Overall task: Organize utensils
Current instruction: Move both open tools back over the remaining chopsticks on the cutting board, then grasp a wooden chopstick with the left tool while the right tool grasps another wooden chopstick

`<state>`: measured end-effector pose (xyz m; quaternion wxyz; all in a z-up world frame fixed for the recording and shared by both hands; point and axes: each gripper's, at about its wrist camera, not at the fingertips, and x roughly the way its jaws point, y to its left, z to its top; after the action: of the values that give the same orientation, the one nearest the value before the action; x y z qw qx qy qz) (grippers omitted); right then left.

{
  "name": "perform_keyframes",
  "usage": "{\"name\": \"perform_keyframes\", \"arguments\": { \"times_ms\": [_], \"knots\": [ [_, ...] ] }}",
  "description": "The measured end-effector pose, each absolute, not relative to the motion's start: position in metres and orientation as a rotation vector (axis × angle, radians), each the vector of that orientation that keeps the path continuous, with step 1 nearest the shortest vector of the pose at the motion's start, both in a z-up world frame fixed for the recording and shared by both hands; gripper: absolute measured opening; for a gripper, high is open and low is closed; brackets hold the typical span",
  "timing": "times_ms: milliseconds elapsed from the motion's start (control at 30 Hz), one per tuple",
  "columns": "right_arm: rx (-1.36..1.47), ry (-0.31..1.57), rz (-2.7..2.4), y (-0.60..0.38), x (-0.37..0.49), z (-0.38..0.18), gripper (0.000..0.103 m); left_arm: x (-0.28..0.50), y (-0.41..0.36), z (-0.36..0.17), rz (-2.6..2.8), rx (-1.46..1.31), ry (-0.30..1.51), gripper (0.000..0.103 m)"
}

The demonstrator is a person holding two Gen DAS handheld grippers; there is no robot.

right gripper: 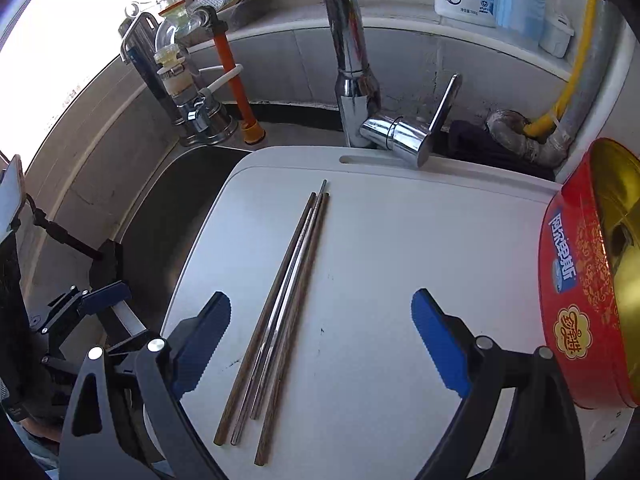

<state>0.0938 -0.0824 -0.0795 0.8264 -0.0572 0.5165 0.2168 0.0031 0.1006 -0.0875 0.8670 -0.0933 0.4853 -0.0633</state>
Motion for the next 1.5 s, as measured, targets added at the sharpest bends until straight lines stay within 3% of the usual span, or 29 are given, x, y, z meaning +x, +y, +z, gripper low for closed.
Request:
{"name": "perform_keyframes", "arguments": {
  "times_ms": [433,1333,1400,1433,1467,1500],
  "knots": [
    [-0.282,1.176,0.324,-0.071,0.108,-0.123,0.093,0.02,0.047,-0.111,-0.284,0.004,1.027,0.081],
    [-0.284,1.221,0.298,-0.067,0.112,-0.136,0.092,0.043,0.05,-0.132,-0.193,0.068,1.034,0.081],
    [-0.283,1.225,0.327,-0.064,0.108,-0.135,0.086,0.04,0.047,-0.133,-0.206,0.099,1.022,0.081],
    [-0.286,1.222,0.34,-0.061,0.106,-0.133,0.076,0.038,0.046,-0.133,-0.218,0.1,1.02,0.08],
    [-0.291,1.215,0.352,-0.059,0.104,-0.13,0.054,0.036,0.045,-0.131,-0.228,0.101,1.012,0.068],
    [-0.288,1.213,0.358,-0.058,0.104,-0.127,0.039,0.034,0.044,-0.128,-0.24,0.103,1.002,0.057]
  ]
}}
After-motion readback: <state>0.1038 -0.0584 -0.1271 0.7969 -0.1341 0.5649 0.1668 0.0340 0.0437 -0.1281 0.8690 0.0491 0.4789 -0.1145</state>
